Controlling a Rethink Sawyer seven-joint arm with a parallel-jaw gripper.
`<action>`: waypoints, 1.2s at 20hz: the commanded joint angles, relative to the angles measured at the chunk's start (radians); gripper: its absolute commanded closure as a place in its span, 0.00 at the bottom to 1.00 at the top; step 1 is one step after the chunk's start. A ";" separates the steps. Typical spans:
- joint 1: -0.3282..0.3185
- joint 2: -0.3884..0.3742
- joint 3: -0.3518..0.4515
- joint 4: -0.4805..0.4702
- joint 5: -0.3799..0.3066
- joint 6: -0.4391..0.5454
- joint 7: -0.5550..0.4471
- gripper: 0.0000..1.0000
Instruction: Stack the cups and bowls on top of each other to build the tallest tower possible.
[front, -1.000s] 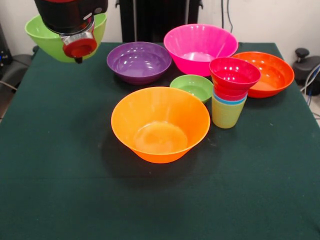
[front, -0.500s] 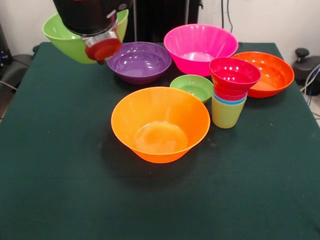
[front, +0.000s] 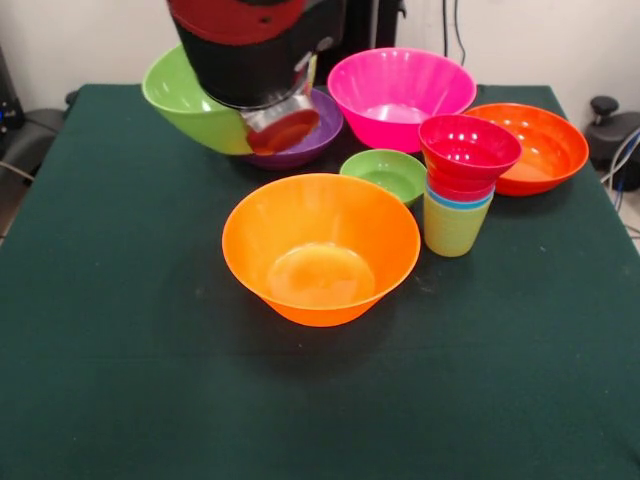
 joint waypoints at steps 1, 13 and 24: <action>0.066 0.079 0.001 -0.197 0.008 0.214 0.246 1.00; 0.114 0.103 -0.126 -0.385 -0.001 0.509 0.204 1.00; 0.110 0.157 -0.154 -0.513 0.065 0.498 0.268 1.00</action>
